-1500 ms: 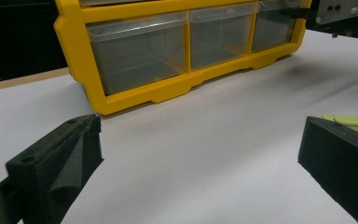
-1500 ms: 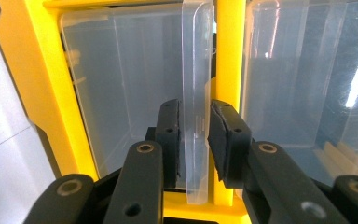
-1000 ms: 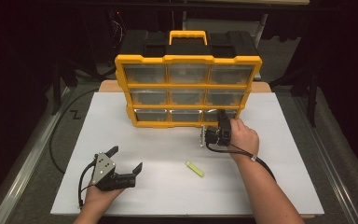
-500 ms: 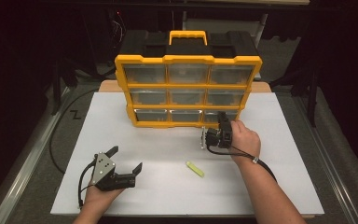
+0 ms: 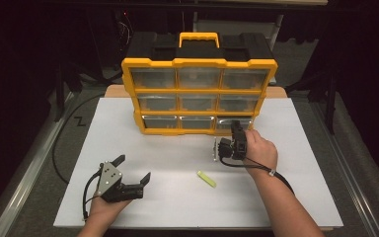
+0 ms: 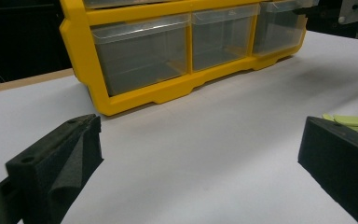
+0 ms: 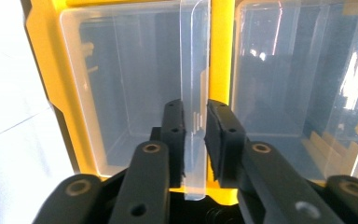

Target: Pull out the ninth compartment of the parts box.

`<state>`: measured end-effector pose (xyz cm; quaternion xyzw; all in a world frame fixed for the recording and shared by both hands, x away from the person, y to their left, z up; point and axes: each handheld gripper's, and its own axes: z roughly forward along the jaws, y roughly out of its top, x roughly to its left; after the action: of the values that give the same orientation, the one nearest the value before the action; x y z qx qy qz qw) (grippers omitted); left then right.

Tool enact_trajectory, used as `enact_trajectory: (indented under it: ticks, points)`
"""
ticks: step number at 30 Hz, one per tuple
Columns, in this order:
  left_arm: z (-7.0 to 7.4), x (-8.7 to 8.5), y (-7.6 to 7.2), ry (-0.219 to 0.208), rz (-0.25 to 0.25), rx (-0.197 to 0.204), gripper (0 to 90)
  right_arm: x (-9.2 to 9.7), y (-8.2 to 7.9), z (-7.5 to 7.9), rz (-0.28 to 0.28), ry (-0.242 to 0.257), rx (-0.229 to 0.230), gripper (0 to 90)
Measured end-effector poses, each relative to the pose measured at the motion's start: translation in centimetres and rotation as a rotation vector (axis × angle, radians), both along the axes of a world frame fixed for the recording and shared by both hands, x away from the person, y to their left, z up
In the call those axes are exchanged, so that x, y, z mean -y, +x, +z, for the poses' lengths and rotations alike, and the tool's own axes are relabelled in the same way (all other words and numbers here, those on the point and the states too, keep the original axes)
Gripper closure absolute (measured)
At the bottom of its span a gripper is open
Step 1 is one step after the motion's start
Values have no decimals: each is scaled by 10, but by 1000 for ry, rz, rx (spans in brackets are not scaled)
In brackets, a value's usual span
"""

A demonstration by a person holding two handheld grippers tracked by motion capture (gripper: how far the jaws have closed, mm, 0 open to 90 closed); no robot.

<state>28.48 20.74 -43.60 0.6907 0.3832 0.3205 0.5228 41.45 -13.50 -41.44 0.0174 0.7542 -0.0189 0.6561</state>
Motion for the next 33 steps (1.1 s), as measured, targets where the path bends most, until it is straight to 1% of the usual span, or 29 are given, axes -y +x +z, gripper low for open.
enact_trajectory:
  ticks: [3,4,5,6,7,8,9,10,11,14,17,18,19,21,22,23,24,26,27,29,33]
  points:
    - [0,0,0,0,-1,1,3,0,0,1,10,2,-4,743]
    - [0,0,0,0,-1,1,3,0,0,1,15,-2,-16,721]
    - [0,0,0,-1,-2,2,3,-1,0,1,20,-12,-17,691]
    - [0,0,0,-1,-2,2,3,-2,0,2,10,-18,-36,658]
    - [0,0,0,-1,-2,2,3,-1,2,2,17,-17,-33,634]
    - [0,0,0,-1,-2,2,3,-1,2,2,17,-17,-33,634]
    - [0,0,0,-1,-2,1,3,-2,1,3,-4,-11,-52,614]
    - [0,0,0,-1,-2,2,3,-2,3,4,-10,-10,-64,595]
    - [0,0,0,-1,-2,2,3,-1,5,4,-3,-12,-62,594]
    - [0,0,0,-3,-2,1,3,-1,8,5,-3,-16,-71,599]
    - [0,0,0,-2,-4,0,3,-1,10,5,7,-17,-75,654]
    - [0,0,0,-2,-4,0,3,-1,10,5,7,-17,-75,654]
    - [0,0,0,-2,-4,0,3,-1,10,5,8,-20,-76,673]
    - [0,0,0,-2,-3,-1,3,-2,9,7,-7,-30,-81,754]
    - [0,0,0,-2,-3,-1,3,-2,10,7,10,-25,-61,773]
    - [0,0,0,-2,-3,-1,3,-2,9,8,-12,-34,-81,776]
    - [0,0,0,-2,-3,-1,3,-1,9,7,3,-32,-64,781]
    - [0,0,0,-2,-3,-1,3,-2,9,5,7,-44,-51,784]
    - [0,0,0,-2,-3,-2,3,-1,9,4,4,-39,-49,785]
    - [0,0,0,-1,-3,-2,3,-2,8,5,4,-49,-48,786]
    - [0,-1,0,-4,-6,-4,3,-3,4,5,1,-48,-56,787]
